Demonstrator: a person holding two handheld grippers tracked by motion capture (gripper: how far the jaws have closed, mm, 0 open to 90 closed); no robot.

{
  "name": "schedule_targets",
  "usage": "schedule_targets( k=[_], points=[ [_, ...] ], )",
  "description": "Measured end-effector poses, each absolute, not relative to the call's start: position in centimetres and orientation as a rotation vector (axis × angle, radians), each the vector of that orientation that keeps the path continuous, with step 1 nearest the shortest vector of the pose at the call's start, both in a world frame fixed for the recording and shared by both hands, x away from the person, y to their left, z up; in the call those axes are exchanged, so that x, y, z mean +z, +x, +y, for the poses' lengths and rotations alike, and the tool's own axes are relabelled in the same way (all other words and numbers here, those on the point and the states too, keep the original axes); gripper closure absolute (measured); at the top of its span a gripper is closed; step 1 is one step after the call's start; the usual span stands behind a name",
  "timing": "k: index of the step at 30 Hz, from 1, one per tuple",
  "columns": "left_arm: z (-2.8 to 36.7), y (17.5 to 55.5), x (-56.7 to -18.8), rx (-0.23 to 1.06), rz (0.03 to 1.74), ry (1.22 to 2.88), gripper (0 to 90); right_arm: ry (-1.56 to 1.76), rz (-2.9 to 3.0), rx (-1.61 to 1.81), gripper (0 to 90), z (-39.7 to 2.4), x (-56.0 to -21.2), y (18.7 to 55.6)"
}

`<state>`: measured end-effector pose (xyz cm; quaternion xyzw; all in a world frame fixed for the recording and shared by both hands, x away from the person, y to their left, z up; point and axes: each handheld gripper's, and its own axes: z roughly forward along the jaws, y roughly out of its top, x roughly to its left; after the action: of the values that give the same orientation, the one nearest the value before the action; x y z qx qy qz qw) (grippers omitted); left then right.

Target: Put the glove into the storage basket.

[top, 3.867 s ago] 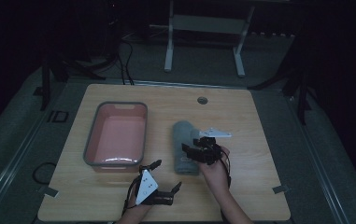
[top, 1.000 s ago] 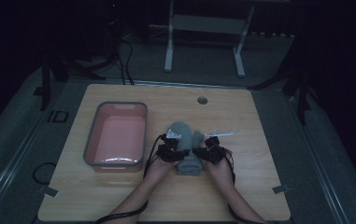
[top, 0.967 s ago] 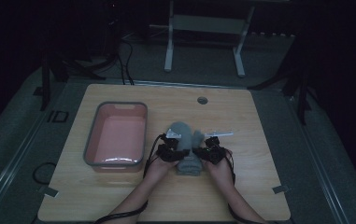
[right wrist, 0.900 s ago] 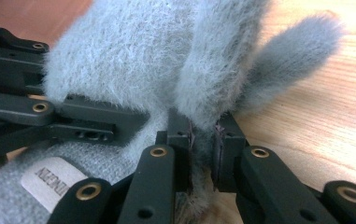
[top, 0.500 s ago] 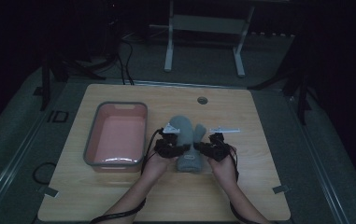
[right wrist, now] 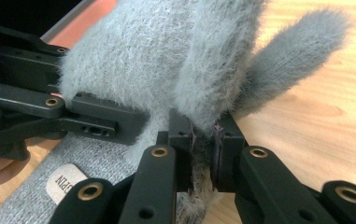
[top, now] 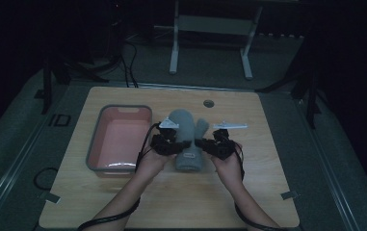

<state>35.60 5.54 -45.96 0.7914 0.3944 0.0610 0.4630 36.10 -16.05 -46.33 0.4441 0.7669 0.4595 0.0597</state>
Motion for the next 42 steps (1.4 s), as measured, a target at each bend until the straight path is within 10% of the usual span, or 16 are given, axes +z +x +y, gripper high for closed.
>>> schedule_targets(
  k=[42],
  points=[
    [23.2,35.7,-44.1,0.246,1.127,1.947,74.2,1.253,2.451,1.454,81.1,2.5,-44.8,38.8]
  ],
)
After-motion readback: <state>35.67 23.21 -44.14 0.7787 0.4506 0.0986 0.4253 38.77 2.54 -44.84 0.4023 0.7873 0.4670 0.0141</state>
